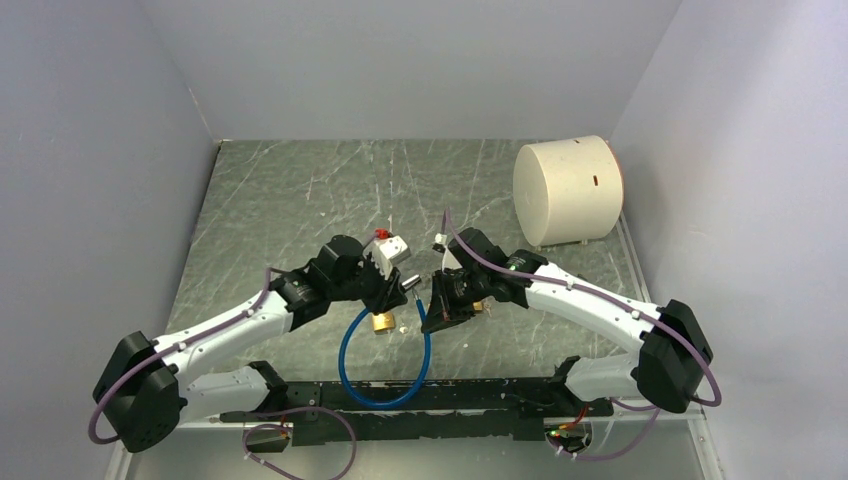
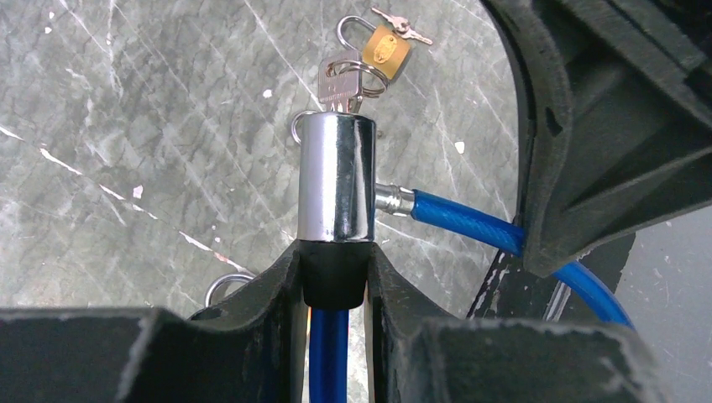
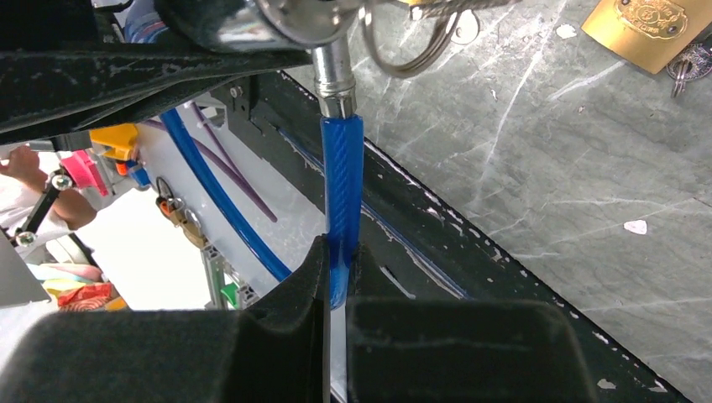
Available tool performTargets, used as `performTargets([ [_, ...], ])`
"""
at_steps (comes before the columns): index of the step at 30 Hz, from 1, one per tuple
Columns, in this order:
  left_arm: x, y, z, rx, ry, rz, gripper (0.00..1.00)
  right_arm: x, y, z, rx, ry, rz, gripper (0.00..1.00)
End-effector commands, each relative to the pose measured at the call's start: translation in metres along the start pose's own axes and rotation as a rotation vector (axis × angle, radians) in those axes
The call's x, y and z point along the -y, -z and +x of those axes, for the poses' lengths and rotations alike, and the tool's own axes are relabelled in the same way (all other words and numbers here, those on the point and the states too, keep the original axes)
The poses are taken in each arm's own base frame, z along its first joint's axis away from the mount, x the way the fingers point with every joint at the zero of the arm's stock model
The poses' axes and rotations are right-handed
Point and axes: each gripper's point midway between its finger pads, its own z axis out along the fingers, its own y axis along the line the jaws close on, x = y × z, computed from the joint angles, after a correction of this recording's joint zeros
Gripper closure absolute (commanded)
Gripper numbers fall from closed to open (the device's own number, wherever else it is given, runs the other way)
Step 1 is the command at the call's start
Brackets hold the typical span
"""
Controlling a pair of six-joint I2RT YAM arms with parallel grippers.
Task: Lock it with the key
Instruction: Lock the lock.
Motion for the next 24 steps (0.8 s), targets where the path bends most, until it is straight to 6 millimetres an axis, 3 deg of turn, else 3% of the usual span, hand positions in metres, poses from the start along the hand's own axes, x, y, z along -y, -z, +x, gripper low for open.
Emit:
performTargets([
  [1,0.001,-0.003,-0.016,0.048,-0.032,0.000,0.98,-0.044,0.016,-0.017,0.068,0.065,-0.147,1.00],
  [15,-0.007,0.003,-0.039,0.144,-0.022,-0.063,0.98,-0.039,0.009,0.000,0.008,0.064,-0.127,1.00],
  [24,0.008,0.002,-0.029,0.095,-0.045,0.028,0.98,-0.040,0.010,-0.007,0.040,0.064,-0.110,1.00],
])
